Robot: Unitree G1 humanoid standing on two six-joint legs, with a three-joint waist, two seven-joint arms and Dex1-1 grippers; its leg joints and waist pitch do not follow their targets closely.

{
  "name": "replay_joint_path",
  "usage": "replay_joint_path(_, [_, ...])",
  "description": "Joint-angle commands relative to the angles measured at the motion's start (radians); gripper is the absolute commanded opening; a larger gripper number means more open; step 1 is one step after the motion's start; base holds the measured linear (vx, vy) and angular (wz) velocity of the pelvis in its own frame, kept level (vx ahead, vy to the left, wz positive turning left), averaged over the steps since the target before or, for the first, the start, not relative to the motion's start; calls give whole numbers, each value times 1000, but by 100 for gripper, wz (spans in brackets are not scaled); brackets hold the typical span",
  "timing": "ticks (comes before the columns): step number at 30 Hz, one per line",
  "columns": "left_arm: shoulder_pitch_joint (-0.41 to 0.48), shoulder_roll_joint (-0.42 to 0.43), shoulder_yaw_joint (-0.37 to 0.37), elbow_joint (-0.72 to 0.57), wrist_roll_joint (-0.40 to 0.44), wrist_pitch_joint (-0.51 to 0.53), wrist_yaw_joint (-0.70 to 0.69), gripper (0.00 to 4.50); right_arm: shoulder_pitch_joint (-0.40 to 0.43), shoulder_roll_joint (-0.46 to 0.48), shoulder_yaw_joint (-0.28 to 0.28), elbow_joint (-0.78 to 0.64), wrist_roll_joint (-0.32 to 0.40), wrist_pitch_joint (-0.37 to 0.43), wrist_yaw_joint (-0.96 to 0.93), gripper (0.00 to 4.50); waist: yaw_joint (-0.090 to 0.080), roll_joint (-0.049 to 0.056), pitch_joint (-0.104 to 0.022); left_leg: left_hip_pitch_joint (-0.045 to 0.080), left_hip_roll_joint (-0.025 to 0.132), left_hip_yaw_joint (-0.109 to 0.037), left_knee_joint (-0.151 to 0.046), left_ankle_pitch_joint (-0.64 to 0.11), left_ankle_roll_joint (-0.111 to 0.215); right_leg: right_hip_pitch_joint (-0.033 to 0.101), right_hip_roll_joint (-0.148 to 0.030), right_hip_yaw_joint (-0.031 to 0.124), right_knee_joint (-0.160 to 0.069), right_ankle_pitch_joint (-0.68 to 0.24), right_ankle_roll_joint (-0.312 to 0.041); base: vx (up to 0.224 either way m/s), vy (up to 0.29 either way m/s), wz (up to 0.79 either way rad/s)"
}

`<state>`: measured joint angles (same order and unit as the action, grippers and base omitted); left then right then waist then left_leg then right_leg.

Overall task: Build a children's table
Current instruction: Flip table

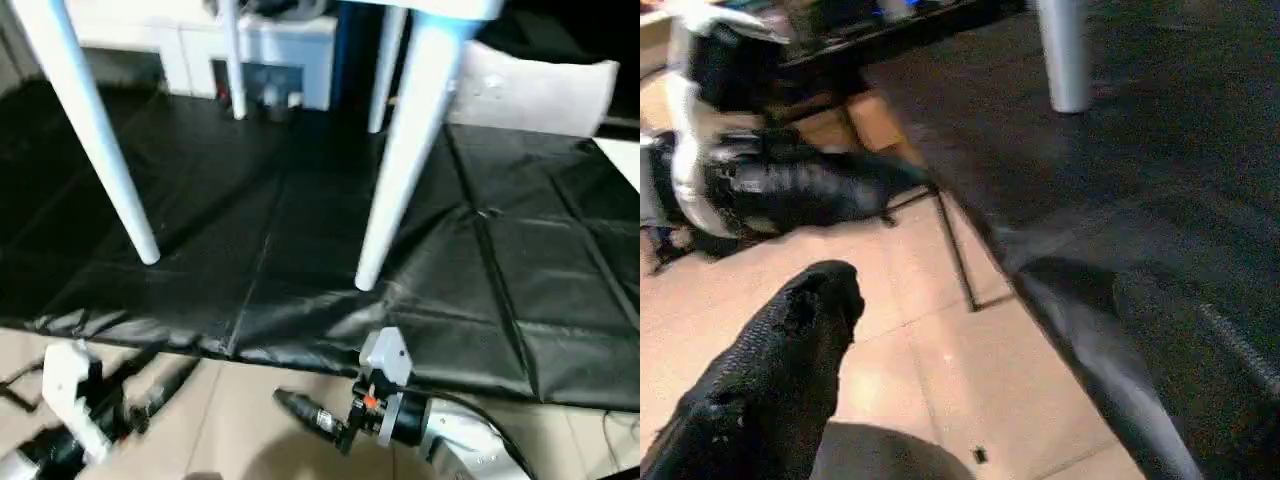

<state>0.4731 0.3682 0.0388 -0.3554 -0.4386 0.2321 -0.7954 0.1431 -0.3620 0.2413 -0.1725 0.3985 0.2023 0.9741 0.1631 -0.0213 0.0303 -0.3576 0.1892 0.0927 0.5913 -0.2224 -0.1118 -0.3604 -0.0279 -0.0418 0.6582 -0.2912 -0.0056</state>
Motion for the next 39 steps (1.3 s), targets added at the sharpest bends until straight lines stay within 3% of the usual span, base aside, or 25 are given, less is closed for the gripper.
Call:
replay_joint_path(1, [11, 52, -58, 37, 19, 22, -94, 349, -1, -52, 68, 42, -35, -21, 99, 450, -11, 22, -35, 1, 26, 5, -57, 7, 38, 44, -65, 37, -75, 350, -53, 0, 0, 0])
replay_joint_path(3, [9, 85, -87, 89, 52, 3, -142, 374, -11, -69, 110, 96, -84, -66, 147, 450, -19, 27, -23, 3, 33, 7, -72, -86, 28, 43, -73, 37, -87, 271, -78, 0, 0, 0])
replay_joint_path(4, [8, 90, -93, 100, 56, -3, -152, 380, -14, -69, 114, 110, -92, -80, 154, 450, -27, 24, -21, 3, 35, 8, -76, -116, 28, 48, -81, 41, -91, 228, -97, 0, 0, 0])
replay_joint_path(5, [1, 99, -101, 124, 59, -2, -169, 381, -27, -70, 128, 140, -107, -98, 175, 450, -31, 21, -24, 1, 33, 10, -78, -123, 31, 54, -86, 42, -93, 193, -108, 0, 0, 0])
replay_joint_path(8, [-17, 127, -136, 176, 81, 2, -203, 397, -62, -78, 158, 201, -128, -127, 229, 450, -35, 21, -22, 3, 36, 12, -80, -128, 52, 52, -91, 45, -98, 168, -132, 0, 0, 0])
replay_joint_path(11, [-57, 139, -175, 259, 105, -6, -224, 427, -109, -84, 183, 264, -126, -130, 286, 450, -51, 14, -15, 9, 41, 18, -85, -185, 74, 46, -96, 50, -107, 51, -167, 0, 0, 0])
replay_joint_path(13, [-74, 137, -186, 298, 112, -12, -231, 434, -124, -93, 201, 287, -137, -140, 308, 450, -52, 17, -14, 10, 43, 22, -86, -193, 77, 43, -99, 52, -111, -5, -181, 0, 0, 0])
replay_joint_path(15, [-99, 128, -199, 359, 112, -23, -261, 447, -146, -109, 236, 328, -172, -171, 347, 450, -53, 15, -14, 11, 44, 26, -85, -187, 77, 41, -101, 53, -112, -22, -193, 0, 0, 0])
replay_joint_path(17, [-138, 99, -182, 434, 95, -13, -265, 447, -156, -108, 274, 398, -207, -173, 385, 450, -52, 16, -15, 11, 45, 31, -80, -161, 81, 39, -101, 53, -108, 36, -211, 0, 0, 0])
replay_joint_path(19, [-168, 93, -178, 492, 95, 2, -253, 447, -175, -92, 301, 504, -266, -239, 382, 450, -51, 17, -15, 10, 45, 32, -80, -155, 79, 37, -101, 51, -105, 66, -231, 0, 0, 0])
replay_joint_path(20, [-180, 91, -178, 528, 90, 14, -261, 447, -183, -74, 303, 558, -282, -254, 366, 450, -51, 22, -13, 10, 45, 33, -79, -159, 76, 35, -102, 51, -104, 71, -237, 0, 0, 0])
replay_joint_path(24, [-249, 55, -184, 712, 137, 1, -212, 447, -212, -6, 302, 747, -332, -301, 250, 450, -57, 12, -7, 8, 43, 33, -81, -150, 78, 36, -102, 49, -103, 85, -247, 0, 0, 0])
replay_joint_path(26, [-295, 24, -182, 812, 166, -36, -165, 447, -227, 24, 299, 848, -367, -326, 147, 450, -60, 12, -6, 10, 44, 32, -82, -148, 78, 38, -104, 49, -102, 87, -256, 0, 0, 0])
replay_joint_path(28, [-435, -26, -200, 1026, 252, -76, -25, 447, -233, 61, 283, 948, -399, -330, -6, 450, -62, 12, -3, 12, 40, 36, -82, -153, 78, 33, -101, 49, -106, 66, -253, 0, 0, 0])
replay_joint_path(29, [-479, -38, -211, 1098, 288, -100, 32, 447, -234, 76, 274, 980, -411, -323, -72, 450, -53, 10, -8, 20, 40, 37, -74, -112, 88, 32, -107, 52, -101, 129, -260, 0, 0, 0])
replay_joint_path(30, [-479, -38, -211, 1098, 288, -100, 32, 447, -234, 76, 274, 980, -411, -323, -72, 450, -54, 9, -12, 14, 41, 37, -74, -94, 89, 39, -107, 51, -95, 157, -258, 0, 0, 0])
replay_joint_path(31, [-532, -65, -202, 1203, 303, -102, 126, 447, -237, 116, 239, 1043, -408, -296, -167, 450, -52, 9, -8, 5, 43, 34, -77, -82, 92, 44, -112, 47, -92, 180, -251, 0, 0, 0])
replay_joint_path(32, [-564, -88, -178, 1273, 293, -96, 199, 447, -236, 156, 202, 1084, -398, -251, -268, 450, -56, 10, -2, 5, 39, 36, -80, -95, 88, 37, -106, 47, -96, 154, -244, 0, 0, 0])
replay_joint_path(33, [-587, -111, -150, 1332, 282, -102, 267, 447, -242, 217, 148, 1150, -367, -201, -387, 450, -55, 15, -8, 12, 43, 32, -80, -104, 76, 39, -114, 48, -94, 144, -251, 0, 0, 0])
replay_joint_path(34, [-594, -120, -139, 1353, 283, -104, 308, 447, -245, 246, 119, 1181, -344, -185, -432, 450, -59, 14, -9, 11, 47, 30, -83, -113, 66, 39, -117, 48, -93, 141, -261, 0, 0, 0])
replay_joint_path(35, [-600, -131, -123, 1375, 278, -109, 342, 447, -250, 270, 86, 1218, -322, -173, -496, 450, -64, 21, -7, 9, 49, 30, -85, -140, 60, 40, -119, 48, -94, 125, -263, 0, 0, 0])
replay_joint_path(36, [-601, -133, -119, 1381, 276, -111, 350, 447, -251, 276, 78, 1227, -317, -172, -512, 450, -68, 19, -7, 10, 50, 31, -86, -145, 59, 39, -121, 49, -96, 124, -266, 0, 0, 0])
replay_joint_path(37, [-569, -146, -93, 1412, 270, -130, 407, 447, -255, 316, 14, 1286, -268, -168, -626, 450, -72, 26, -5, 8, 51, 30, -87, -141, 57, 40, -120, 49, -95, 133, -267, 0, 0, 0])
replay_joint_path(38, [-569, -146, -93, 1412, 270, -130, 407, 447, -255, 316, 14, 1286, -268, -168, -626, 450, -73, 20, -5, 7, 51, 32, -85, -138, 59, 40, -122, 52, -96, 145, -268, 0, 0, 0])
replay_joint_path(39, [-540, -153, -68, 1427, 261, -137, 454, 447, -255, 343, -41, 1324, -224, -173, -715, 450, -75, 21, -1, 7, 51, 32, -88, -149, 60, 39, -122, 51, -98, 127, -263, 0, 0, 0])
